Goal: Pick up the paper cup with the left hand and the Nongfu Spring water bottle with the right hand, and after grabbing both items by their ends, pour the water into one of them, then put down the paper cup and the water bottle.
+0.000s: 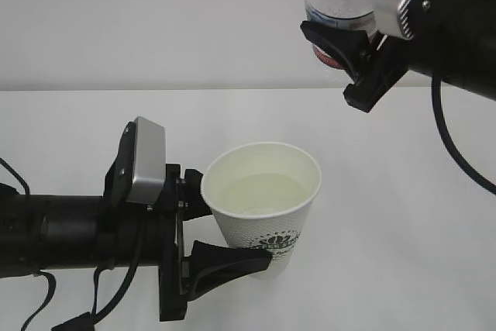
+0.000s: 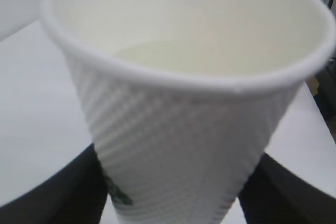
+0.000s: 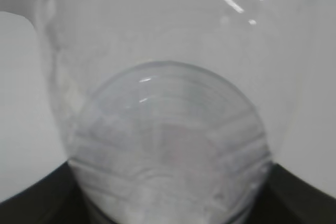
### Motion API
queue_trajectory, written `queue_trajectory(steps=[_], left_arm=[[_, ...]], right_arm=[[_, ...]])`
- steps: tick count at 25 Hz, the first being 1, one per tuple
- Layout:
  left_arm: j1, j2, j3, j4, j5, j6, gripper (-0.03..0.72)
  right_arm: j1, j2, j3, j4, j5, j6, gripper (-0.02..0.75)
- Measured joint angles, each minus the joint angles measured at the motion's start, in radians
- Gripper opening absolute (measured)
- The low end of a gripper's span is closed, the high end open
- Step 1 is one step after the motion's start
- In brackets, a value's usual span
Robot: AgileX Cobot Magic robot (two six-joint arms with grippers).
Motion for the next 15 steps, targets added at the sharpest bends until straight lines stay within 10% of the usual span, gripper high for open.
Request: queue_trajectory(steps=[15], left_arm=[[0.000,0.000,0.000,0.000,0.000,0.000,0.517]], right_arm=[[0.000,0.000,0.000,0.002,0.118,0.147,0.503]])
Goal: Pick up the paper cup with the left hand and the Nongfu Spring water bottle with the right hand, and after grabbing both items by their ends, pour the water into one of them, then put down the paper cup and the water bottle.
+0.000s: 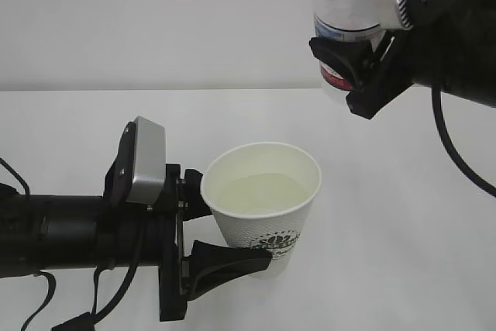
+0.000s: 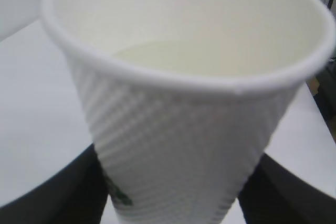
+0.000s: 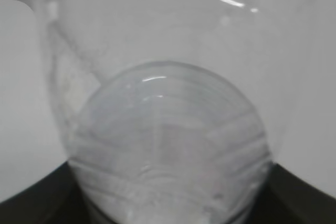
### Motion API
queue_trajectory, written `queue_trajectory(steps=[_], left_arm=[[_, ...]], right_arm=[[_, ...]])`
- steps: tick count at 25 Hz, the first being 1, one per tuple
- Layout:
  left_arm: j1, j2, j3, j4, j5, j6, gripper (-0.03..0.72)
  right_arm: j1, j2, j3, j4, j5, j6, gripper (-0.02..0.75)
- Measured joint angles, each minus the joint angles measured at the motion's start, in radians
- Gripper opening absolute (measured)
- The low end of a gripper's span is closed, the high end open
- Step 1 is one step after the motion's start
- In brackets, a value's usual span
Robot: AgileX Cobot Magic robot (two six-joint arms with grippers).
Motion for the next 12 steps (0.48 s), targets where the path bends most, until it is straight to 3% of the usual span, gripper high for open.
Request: queue_trajectory(steps=[12], left_arm=[[0.000,0.000,0.000,0.000,0.000,0.000,0.517]], right_arm=[[0.000,0.000,-0.002,0.011,0.049,0.089,0.503]])
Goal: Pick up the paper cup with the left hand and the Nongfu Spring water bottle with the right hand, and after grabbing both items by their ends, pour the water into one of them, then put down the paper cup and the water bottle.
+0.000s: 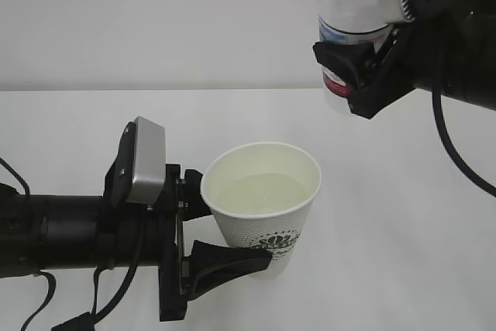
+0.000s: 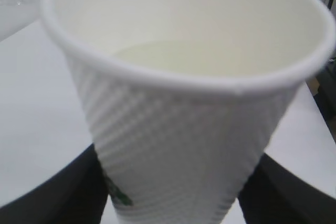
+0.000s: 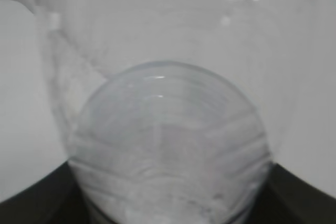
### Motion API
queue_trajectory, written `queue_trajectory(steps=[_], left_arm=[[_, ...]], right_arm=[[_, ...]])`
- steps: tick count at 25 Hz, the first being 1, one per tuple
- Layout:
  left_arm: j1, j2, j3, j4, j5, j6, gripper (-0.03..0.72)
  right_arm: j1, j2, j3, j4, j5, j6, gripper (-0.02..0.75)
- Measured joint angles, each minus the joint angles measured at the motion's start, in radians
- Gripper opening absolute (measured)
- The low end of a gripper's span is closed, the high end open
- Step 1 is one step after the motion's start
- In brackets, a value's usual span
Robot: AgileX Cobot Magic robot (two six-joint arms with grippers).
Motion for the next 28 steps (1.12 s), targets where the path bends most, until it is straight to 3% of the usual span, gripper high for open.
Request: queue_trajectory(steps=[22,28], left_arm=[[0.000,0.000,0.000,0.000,0.000,0.000,0.516],[0.000,0.000,0.000,0.000,0.000,0.000,0.516]], right_arm=[[-0.015,0.000,0.002,0.091,0.052,0.004,0.503],[-0.015,0.000,0.075,0.141,0.014,0.004,0.503]])
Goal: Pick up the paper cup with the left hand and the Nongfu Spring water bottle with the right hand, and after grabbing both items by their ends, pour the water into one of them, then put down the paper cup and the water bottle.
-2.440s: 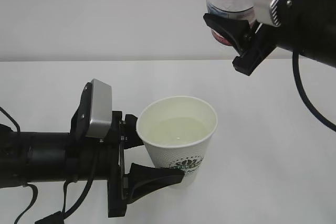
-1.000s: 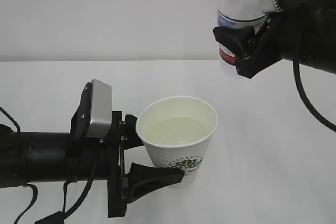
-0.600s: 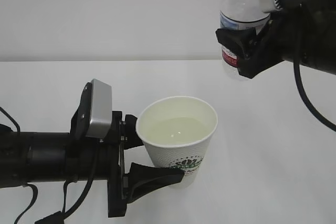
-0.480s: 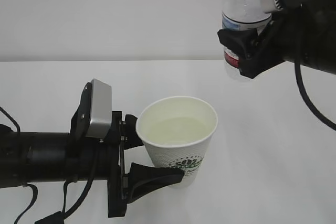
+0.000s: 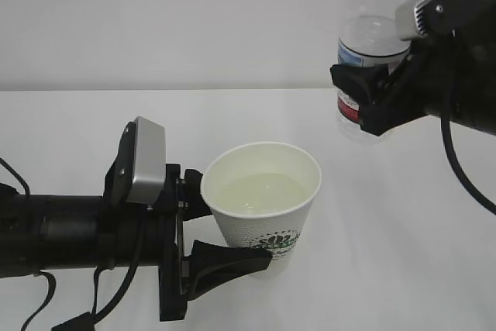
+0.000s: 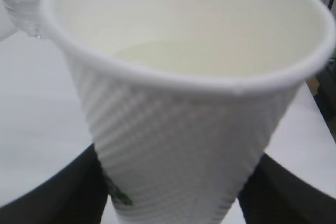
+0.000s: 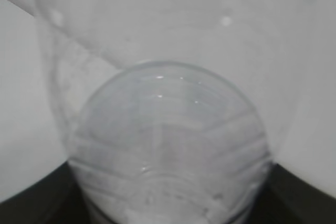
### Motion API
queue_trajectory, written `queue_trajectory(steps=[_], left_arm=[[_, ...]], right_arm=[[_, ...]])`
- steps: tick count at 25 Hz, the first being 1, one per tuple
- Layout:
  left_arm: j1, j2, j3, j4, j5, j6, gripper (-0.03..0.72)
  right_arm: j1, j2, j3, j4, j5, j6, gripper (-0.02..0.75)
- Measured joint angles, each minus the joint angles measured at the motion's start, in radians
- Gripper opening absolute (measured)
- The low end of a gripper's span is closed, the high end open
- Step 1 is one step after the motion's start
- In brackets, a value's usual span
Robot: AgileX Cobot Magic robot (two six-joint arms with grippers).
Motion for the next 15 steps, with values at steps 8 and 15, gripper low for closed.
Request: queue_trajectory(steps=[8,15], left_arm=[[0.000,0.000,0.000,0.000,0.000,0.000,0.516],[0.000,0.000,0.000,0.000,0.000,0.000,0.516]], right_arm=[[0.000,0.000,0.062,0.115,-0.050,-0.042,0.503],[0.000,-0.003,0.127,0.210,-0.084,-0.104,0.503]])
